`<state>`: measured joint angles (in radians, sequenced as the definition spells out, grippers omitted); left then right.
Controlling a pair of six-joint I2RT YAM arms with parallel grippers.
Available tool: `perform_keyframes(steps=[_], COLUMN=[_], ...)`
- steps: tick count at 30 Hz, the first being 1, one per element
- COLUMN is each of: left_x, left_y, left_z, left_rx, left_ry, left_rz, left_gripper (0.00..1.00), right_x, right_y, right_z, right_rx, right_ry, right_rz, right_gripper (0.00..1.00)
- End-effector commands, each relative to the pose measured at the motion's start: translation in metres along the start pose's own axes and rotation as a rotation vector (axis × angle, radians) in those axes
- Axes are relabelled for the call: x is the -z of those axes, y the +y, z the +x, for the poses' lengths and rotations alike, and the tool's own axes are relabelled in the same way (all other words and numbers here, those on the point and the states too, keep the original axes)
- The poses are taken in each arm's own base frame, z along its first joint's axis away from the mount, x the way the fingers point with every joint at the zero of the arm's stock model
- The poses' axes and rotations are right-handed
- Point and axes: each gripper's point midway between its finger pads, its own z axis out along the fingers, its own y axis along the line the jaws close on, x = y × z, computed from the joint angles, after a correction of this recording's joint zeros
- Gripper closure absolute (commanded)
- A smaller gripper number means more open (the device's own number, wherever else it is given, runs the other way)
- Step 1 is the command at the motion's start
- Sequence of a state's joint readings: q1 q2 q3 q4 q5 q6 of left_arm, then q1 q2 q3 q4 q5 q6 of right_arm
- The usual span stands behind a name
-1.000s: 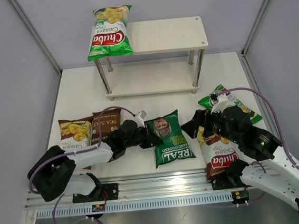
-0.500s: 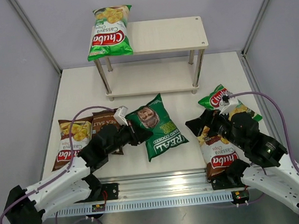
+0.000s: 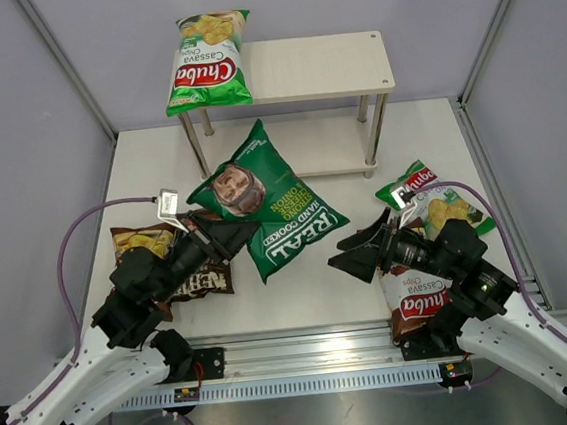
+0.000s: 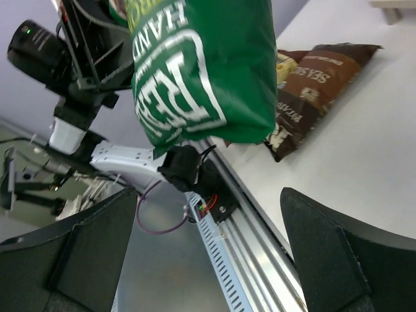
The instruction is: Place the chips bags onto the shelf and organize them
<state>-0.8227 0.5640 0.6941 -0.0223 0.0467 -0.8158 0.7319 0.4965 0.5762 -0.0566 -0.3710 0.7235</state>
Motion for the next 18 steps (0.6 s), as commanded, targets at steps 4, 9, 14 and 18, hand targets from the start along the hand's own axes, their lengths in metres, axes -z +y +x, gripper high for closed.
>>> perform_keyframes(steps=[4,9,14,18], left_x=[0.016,0.017,0.016,0.007], left_y=[-0.062,-0.083,-0.105,-0.111], left_z=[-0.062,-0.075,-0.081,-0.079], left_rx=[-0.073,-0.065,-0.028,-0.007], left_ry=[-0.187,-0.228,-0.248,-0.233], left_rz=[0.172,0.256,0.364,0.404], left_gripper=[1.0,1.0,1.0,1.0], right_x=[-0.007,-0.016,-0.027,-0.038], right_y=[0.048,0.063,0.059,0.073], right_z=[-0.004,-0.02,-0.05,-0.066], right_rx=[0.028,-0.001,-0.005,-0.006], right_ry=[0.044,-0.048,-0.251,-0.33], right_rz=[-0.26,-0.38,-0.33,-0.386], right_gripper=[0.0,0.02,0.01,0.02])
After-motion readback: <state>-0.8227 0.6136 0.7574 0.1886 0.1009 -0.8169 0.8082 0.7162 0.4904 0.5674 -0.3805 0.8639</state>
